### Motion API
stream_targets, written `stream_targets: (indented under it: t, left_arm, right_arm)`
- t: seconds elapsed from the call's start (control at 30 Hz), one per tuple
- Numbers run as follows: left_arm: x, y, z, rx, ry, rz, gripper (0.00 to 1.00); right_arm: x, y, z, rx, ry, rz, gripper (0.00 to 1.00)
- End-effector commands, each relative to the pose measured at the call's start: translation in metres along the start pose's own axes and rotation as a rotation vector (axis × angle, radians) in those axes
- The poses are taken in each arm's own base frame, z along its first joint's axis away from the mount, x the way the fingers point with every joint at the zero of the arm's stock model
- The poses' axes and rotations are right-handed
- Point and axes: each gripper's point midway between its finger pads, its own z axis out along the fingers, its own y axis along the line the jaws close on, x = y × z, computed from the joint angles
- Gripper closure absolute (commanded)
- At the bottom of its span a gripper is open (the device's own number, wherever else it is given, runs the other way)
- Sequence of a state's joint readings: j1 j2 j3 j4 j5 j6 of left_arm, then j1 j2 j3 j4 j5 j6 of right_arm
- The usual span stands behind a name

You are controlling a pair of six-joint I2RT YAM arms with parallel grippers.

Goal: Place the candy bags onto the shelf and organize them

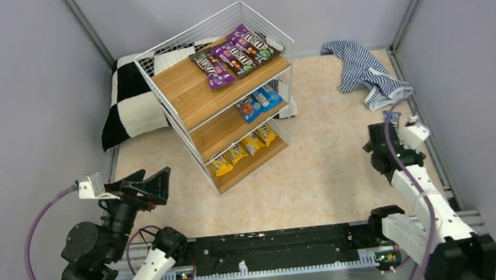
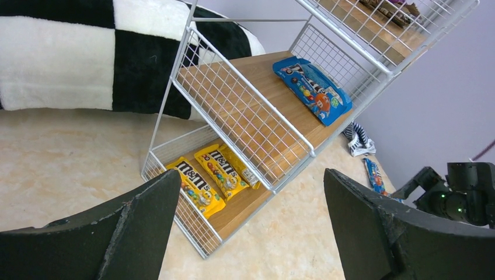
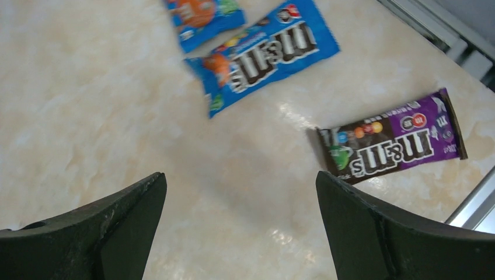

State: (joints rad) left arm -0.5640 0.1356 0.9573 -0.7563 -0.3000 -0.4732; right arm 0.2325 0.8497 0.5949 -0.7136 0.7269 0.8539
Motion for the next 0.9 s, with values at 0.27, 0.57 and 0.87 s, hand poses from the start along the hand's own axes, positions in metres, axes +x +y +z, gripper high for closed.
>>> stream_targets:
  t: [0.27, 0.57, 0.87]
  left_arm:
    - [-0.012, 0.001, -0.006, -0.007, -0.026, 0.007, 0.02]
    - [-0.008, -0.002, 0.000, 0.004, -0.016, 0.016, 0.02]
    - [-0.006, -0.002, 0.002, 0.006, -0.013, 0.012, 0.02]
  right_arm:
    - [0.013, -0.078, 0.056, 0.224, 0.166, 0.460, 0.01]
    - [0.028, -0.080, 0.064, 0.255, 0.210, 0.447, 0.01]
    - [0.043, -0.052, 0.060, 0.058, 0.263, 0.452, 0.01]
